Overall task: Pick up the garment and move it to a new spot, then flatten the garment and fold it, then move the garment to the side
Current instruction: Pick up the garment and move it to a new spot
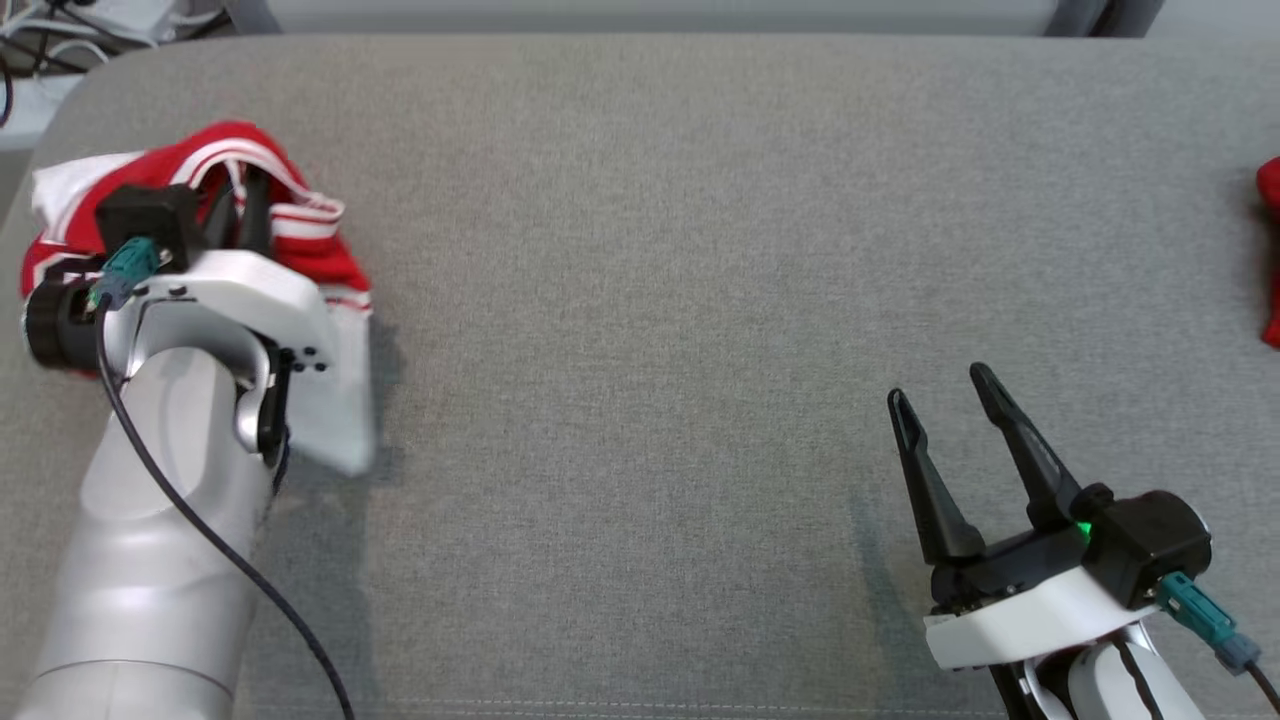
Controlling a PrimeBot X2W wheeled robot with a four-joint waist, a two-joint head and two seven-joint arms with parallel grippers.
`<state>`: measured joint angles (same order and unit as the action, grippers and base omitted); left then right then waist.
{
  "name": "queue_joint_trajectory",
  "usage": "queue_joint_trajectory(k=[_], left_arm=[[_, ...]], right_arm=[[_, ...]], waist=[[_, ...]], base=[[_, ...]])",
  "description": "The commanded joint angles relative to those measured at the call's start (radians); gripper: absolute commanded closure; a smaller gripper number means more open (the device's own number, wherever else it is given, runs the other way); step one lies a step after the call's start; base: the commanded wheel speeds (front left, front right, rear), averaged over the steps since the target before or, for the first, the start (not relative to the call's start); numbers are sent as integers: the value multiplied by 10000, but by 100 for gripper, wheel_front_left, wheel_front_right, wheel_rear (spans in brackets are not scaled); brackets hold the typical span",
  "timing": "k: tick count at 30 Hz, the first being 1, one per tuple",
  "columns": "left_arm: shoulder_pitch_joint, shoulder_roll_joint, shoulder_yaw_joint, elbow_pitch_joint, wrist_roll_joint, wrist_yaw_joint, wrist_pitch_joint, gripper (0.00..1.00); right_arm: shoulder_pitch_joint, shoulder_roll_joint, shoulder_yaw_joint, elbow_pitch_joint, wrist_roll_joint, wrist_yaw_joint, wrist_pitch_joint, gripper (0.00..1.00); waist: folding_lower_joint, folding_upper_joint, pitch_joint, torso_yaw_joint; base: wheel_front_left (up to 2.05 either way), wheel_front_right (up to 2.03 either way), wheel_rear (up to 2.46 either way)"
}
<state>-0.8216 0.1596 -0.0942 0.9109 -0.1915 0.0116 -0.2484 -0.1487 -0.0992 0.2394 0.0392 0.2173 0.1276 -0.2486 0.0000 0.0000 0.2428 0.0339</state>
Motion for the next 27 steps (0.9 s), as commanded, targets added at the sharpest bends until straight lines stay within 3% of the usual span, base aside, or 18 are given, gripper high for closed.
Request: queue_joint_trajectory(k=[1, 8, 15, 21, 27], left_arm=[[-85, 358, 238, -399, -45, -53, -132, 100], [148, -363, 23, -2083, -169, -757, -132, 100], [-388, -967, -503, -2256, -928, -1190, -133, 100], [-1328, -1086, -1404, -2675, -1916, -1260, -120, 100], [-2149, -1091, -2906, -3366, -3340, -808, -66, 100]], right_arm=[[57, 28, 220, -251, 83, 31, -132, 0], [389, 150, 170, -179, 276, 31, -132, 0], [740, 97, 136, -136, 413, 31, -132, 0], [926, -3, 154, -109, 518, 31, -132, 0], [939, -41, 198, -77, 569, 31, -132, 0]], waist=[[0, 0, -241, -108], [0, 0, -1083, -545], [0, 0, -1862, -1262], [0, 0, -2247, -1898], [0, 0, -2374, -2294]], base=[[0, 0, 0], [0, 0, 0], [0, 0, 0], [0, 0, 0], [0, 0, 0]])
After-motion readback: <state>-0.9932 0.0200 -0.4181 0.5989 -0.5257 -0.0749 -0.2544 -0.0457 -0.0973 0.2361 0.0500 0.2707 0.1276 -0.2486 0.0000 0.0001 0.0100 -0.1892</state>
